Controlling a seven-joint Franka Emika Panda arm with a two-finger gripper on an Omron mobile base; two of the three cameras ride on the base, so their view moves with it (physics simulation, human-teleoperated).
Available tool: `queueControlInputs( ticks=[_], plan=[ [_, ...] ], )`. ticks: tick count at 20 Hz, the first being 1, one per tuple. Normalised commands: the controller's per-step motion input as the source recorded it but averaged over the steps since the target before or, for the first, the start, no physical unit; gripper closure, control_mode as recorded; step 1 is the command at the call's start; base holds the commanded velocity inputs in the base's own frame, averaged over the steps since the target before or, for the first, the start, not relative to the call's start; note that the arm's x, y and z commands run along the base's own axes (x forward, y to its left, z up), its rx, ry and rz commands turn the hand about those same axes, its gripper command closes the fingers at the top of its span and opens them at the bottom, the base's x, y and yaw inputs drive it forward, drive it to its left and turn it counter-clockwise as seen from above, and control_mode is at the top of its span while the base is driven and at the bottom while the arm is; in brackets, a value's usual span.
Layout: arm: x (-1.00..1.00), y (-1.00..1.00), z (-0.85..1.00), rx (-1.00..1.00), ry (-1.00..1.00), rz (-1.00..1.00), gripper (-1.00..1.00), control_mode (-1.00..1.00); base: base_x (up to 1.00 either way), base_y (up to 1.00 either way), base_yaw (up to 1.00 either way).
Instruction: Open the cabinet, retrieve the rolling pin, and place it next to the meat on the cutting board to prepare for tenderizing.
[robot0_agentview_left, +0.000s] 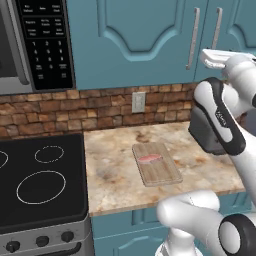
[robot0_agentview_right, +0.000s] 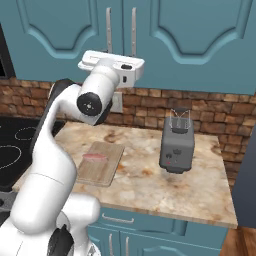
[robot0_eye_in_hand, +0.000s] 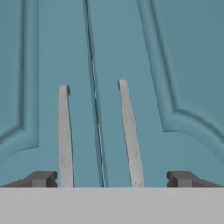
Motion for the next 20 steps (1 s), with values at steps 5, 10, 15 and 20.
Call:
queueControlInputs(
  ticks=[5, 10, 15, 20],
  plan=[
    [0.22, -0.01, 0.00, 0.00, -0.07, 0.09, -1.00, -1.00, 0.00, 0.00, 0.00],
    [0.08, -0.13, 0.00, 0.00, -0.07, 0.06, -1.00, -1.00, 0.00, 0.00, 0.00],
    [0.00, -0.19, 0.00, 0.00, -0.05, 0.02, -1.00, -1.00, 0.00, 0.00, 0.00],
    [0.14, -0.06, 0.00, 0.00, 0.00, 0.00, -1.00, -1.00, 0.00, 0.00, 0.00]
  ],
)
